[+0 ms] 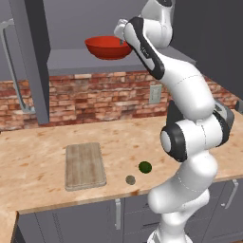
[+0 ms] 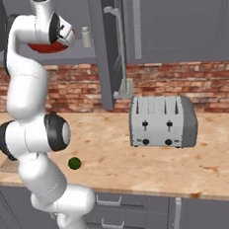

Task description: Open the cabinet. Place the bowl and condiment on the counter. Then place the lime and garlic on the cutting board.

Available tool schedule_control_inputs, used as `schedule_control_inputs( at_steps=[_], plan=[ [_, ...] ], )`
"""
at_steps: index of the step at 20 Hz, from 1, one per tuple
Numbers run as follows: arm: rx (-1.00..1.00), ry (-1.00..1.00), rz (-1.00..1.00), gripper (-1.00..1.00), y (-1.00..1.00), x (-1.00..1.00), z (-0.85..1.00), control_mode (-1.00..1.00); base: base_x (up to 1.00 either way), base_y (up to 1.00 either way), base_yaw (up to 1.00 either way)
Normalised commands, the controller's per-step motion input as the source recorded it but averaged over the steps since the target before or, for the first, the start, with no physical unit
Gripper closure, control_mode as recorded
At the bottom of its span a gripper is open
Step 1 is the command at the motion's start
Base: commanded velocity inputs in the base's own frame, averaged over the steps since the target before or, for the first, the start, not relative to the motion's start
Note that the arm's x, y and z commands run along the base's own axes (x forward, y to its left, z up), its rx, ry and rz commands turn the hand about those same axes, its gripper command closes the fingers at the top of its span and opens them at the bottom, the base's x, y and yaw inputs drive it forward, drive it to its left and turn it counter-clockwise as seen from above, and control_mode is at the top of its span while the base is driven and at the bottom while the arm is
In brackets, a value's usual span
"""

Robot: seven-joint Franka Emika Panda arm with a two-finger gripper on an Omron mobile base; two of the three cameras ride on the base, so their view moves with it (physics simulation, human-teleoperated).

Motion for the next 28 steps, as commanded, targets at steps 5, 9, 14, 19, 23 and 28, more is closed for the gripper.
schedule_control_inputs(
  at_steps=[5,9,14,19,23,28],
  plan=[
    [0.0,-0.02,-0.06,-1.0,0.19,0.55,-0.01,-1.0,0.0,0.0,0.0],
    [0.0,-0.01,-0.03,-1.0,0.13,0.13,-0.12,-1.0,0.0,0.0,0.0],
    [0.01,-0.02,-0.04,1.0,0.16,-0.02,-0.21,-1.0,0.0,0.0,0.0],
    [0.01,-0.06,-0.1,1.0,0.07,0.0,-0.18,-1.0,0.0,0.0,0.0],
    [0.03,-0.05,-0.09,1.0,0.12,-0.43,0.0,-1.0,0.0,0.0,0.0],
    [0.07,0.0,-0.03,1.0,0.27,-0.96,0.0,-1.0,0.0,0.0,0.0]
  ],
)
